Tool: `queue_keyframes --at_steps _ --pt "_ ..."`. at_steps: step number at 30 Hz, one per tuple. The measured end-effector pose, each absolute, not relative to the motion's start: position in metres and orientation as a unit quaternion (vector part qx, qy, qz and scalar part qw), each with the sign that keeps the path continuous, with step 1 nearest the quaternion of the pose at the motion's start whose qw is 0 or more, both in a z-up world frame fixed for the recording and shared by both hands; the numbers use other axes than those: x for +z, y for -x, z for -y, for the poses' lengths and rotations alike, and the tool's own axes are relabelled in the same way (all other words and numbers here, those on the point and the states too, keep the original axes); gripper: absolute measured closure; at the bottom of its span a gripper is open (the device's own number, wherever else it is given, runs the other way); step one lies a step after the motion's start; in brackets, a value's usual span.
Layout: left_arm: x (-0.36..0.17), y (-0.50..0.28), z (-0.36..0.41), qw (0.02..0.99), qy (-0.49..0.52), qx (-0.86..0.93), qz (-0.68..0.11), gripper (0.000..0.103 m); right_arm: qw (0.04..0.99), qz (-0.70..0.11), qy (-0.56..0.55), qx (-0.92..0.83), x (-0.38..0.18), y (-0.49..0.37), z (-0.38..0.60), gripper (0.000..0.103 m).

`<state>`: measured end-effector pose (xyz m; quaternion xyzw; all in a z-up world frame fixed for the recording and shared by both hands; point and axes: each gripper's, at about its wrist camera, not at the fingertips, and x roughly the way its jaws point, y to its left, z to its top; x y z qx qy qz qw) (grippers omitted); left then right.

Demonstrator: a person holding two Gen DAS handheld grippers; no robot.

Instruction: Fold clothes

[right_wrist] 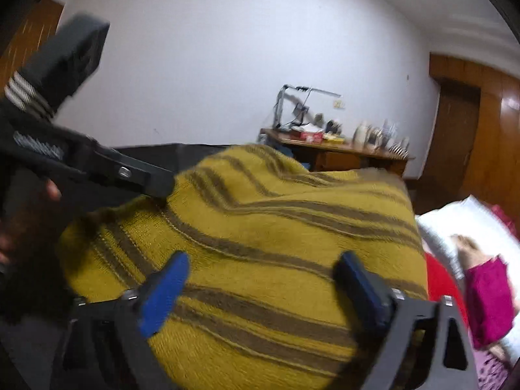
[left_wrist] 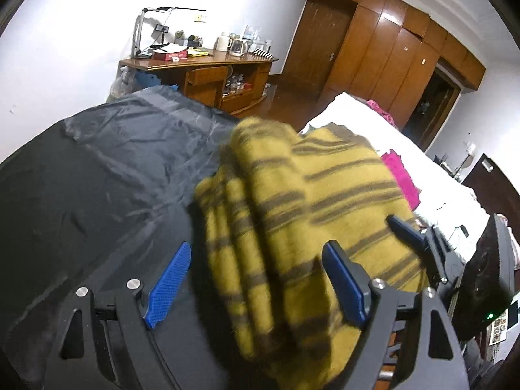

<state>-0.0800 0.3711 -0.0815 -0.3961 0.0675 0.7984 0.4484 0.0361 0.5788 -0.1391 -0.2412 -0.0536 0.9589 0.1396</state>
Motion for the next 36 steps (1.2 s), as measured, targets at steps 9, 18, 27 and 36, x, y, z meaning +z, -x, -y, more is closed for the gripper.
queue_keyframes --at_steps 9,18,27,36 --pt "-0.076 0.062 -0.355 0.397 0.366 0.838 -0.079 0.001 0.129 0.009 0.243 0.961 -0.125 -0.033 -0.570 0.001" --pt "-0.062 0.030 -0.362 0.393 0.339 0.848 -0.110 0.000 0.201 0.008 0.220 0.954 -0.104 -0.056 -0.576 0.001" --pt "-0.072 0.021 -0.369 0.407 0.369 0.829 -0.107 0.000 0.210 0.007 0.236 0.949 -0.111 -0.072 -0.575 0.001" --pt "-0.076 0.027 -0.366 0.429 0.398 0.807 -0.084 0.000 0.216 0.008 0.235 0.948 -0.113 -0.073 -0.580 0.001"
